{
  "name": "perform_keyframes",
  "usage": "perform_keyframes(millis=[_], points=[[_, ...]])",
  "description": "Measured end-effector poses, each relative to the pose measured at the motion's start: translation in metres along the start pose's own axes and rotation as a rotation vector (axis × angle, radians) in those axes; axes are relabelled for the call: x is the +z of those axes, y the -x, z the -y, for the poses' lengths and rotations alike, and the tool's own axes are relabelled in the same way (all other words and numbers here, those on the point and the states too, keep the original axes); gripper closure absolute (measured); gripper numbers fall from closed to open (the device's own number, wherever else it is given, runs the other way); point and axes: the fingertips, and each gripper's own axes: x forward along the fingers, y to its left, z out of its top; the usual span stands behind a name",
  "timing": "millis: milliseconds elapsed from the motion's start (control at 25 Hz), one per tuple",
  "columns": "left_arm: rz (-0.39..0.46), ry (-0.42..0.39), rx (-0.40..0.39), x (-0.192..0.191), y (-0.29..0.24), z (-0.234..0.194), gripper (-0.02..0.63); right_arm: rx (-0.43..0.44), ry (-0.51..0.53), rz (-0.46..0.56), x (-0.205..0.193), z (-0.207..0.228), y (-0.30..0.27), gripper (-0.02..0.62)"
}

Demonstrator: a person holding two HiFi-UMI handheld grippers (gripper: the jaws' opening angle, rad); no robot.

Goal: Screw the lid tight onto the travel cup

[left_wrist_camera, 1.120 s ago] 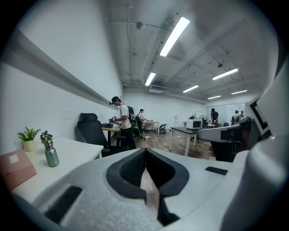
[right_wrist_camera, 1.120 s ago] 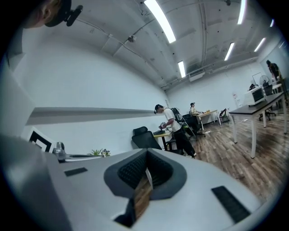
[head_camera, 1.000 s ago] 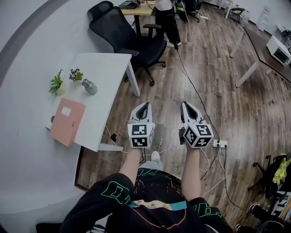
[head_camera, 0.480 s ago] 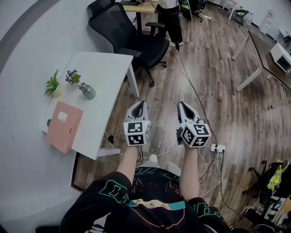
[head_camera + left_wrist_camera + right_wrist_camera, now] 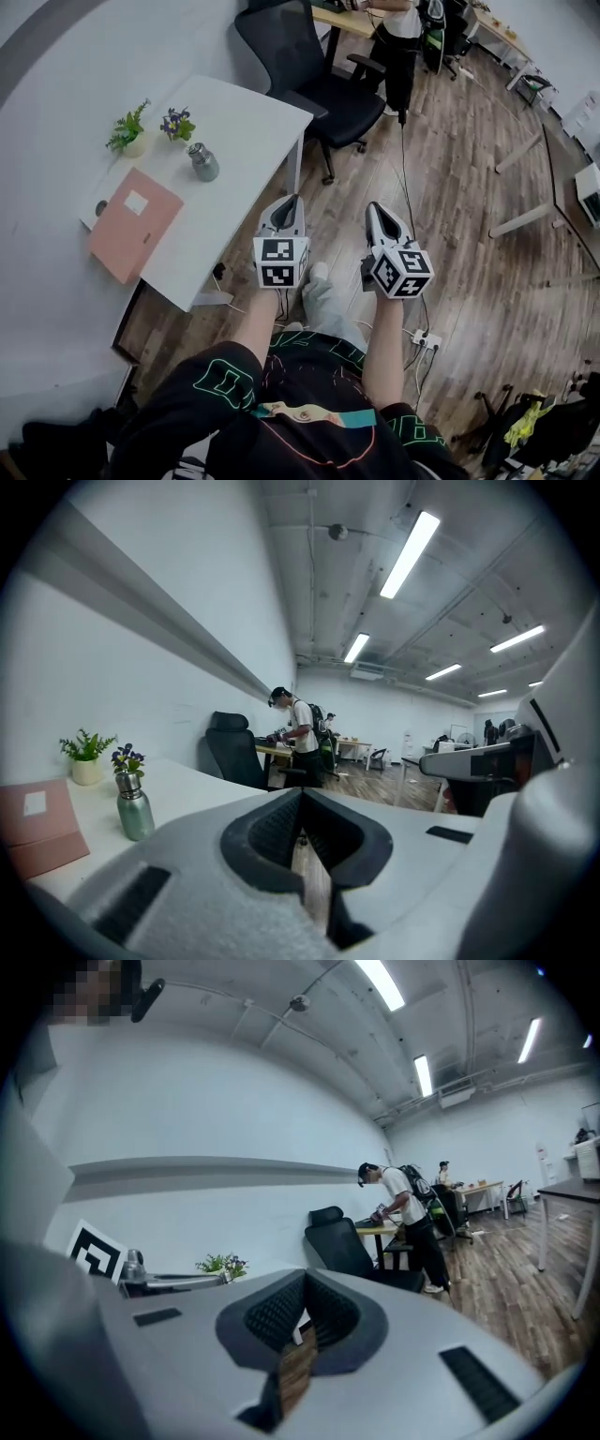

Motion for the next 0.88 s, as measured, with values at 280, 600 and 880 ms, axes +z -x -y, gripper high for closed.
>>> perform_keyframes(millis=[280, 600, 880], points=[[0.026, 0.053, 0.194, 0.007, 0.001, -0.094, 0.598, 0.184, 0.045, -0.054, 0.000, -0.048, -0.084, 0.591], [0.004, 0.127, 0.380, -0.007, -0.003, -0.192, 0.597, 0.386, 0.085, -0.143, -0.013, -0.108, -0.189, 0.591], [-0.056, 0.188, 0.528, -0.038, 0.006, -0.254, 0.597, 0.597, 0.095, -0.214, -0.033, -0.165, -0.261, 0.589]])
